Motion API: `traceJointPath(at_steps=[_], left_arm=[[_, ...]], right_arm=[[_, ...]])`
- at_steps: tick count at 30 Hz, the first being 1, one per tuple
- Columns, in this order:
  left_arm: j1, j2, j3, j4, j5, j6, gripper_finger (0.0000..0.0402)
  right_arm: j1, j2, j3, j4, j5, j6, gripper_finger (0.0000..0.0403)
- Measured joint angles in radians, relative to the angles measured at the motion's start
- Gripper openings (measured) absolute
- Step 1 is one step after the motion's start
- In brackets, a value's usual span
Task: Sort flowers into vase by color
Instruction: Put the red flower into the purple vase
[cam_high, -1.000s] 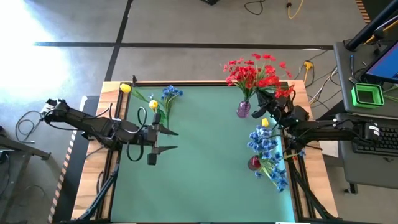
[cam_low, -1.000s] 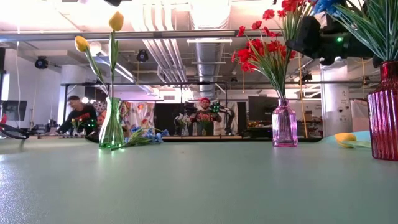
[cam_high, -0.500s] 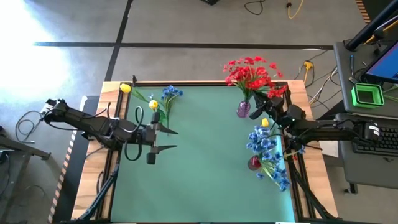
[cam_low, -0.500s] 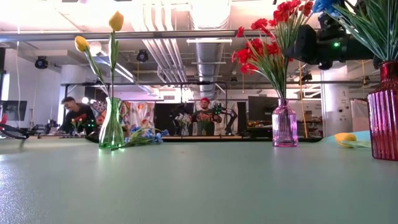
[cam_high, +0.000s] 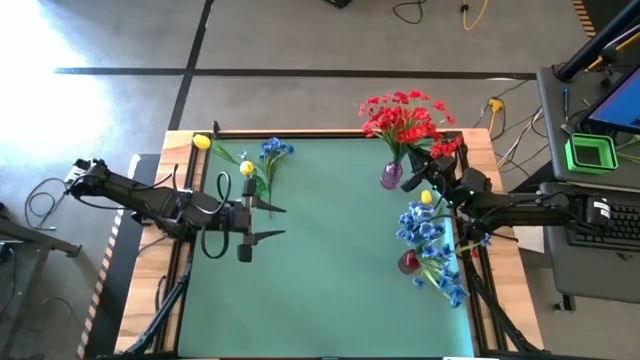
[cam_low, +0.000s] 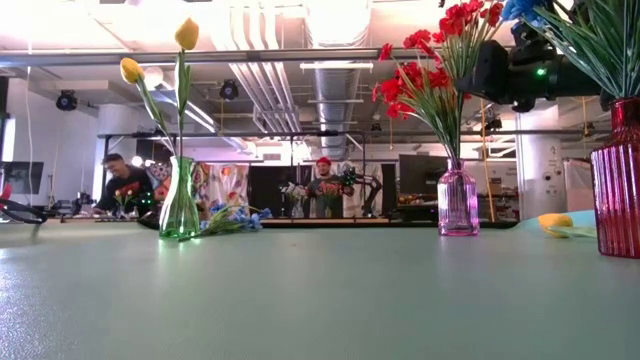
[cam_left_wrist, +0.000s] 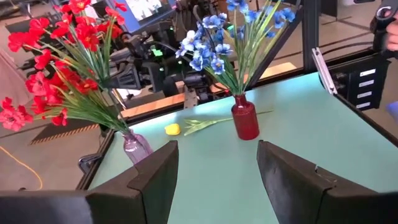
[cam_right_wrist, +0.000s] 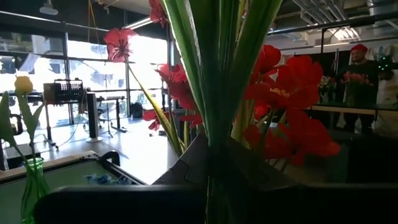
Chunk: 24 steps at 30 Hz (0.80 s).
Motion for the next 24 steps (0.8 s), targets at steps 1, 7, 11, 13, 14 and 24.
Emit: traceJointPath(at_steps=[1,7,11,13,14,24], left_arm=[[0.0,0.0,0.0,0.0,0.0,-0.003,0.0205],[0.0,0.0,-0.001,-0.008,0.0,-0.016,0.0205],[0.0,0.0,-0.008,-0.009,0.0,-0.032,0.0205],[0.0,0.0,-0.013,-0.009,0.0,-0.033,0.0205],[0.0,0.0,-0.014,-0.009,0.0,-0.033,0.0205],[0.0,0.0,-0.016,-0.009,0.0,-0.046,0.0205]], right_arm=[[0.0,0.0,0.0,0.0,0.0,0.0,0.0023],[0.0,0.0,0.0,-0.001,0.0,-0.001,0.0023],[0.0,0.0,0.0,-0.008,0.0,0.001,0.0023],[0.0,0.0,0.0,-0.009,0.001,0.002,0.0023],[0.0,0.0,0.0,-0.009,0.001,0.002,0.0023],[0.0,0.0,0.0,-0.02,0.001,0.021,0.0026]])
